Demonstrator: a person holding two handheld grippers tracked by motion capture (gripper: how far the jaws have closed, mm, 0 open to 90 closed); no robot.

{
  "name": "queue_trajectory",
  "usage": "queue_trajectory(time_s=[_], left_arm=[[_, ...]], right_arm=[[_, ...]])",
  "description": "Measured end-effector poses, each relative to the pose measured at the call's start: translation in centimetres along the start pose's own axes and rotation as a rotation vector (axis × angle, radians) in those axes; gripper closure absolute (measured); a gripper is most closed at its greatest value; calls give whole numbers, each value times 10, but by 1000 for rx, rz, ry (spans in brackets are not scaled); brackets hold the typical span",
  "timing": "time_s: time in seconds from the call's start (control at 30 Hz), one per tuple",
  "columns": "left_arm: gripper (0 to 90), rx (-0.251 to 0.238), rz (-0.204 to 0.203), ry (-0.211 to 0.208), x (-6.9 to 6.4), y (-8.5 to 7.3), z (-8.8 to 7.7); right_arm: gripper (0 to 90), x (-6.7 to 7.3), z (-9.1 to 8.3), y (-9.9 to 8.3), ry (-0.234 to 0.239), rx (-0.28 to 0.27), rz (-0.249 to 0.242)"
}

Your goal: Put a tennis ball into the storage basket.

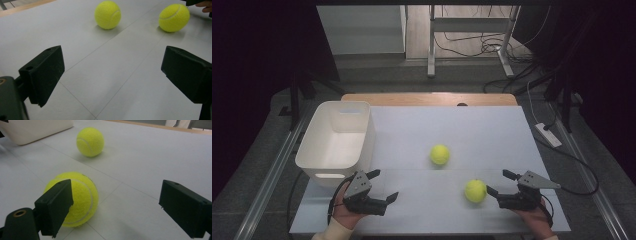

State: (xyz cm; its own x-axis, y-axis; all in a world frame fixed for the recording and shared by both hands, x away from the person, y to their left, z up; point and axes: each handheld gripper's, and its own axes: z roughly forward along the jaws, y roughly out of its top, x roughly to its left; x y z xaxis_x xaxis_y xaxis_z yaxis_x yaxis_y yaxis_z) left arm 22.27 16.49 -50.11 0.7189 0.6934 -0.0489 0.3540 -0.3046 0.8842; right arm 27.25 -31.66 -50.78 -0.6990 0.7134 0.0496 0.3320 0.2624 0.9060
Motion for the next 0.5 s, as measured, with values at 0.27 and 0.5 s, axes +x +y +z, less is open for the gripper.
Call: queue_trajectory(time_s=[0.27,0.5], left_arm=[[58,12,7,6,-1,6,5],[61,45,1,9,-4,9,11]], right_arm=[[120,-2,2,0,1,3,-4],[120,1,-1,1,-5,-1,0]])
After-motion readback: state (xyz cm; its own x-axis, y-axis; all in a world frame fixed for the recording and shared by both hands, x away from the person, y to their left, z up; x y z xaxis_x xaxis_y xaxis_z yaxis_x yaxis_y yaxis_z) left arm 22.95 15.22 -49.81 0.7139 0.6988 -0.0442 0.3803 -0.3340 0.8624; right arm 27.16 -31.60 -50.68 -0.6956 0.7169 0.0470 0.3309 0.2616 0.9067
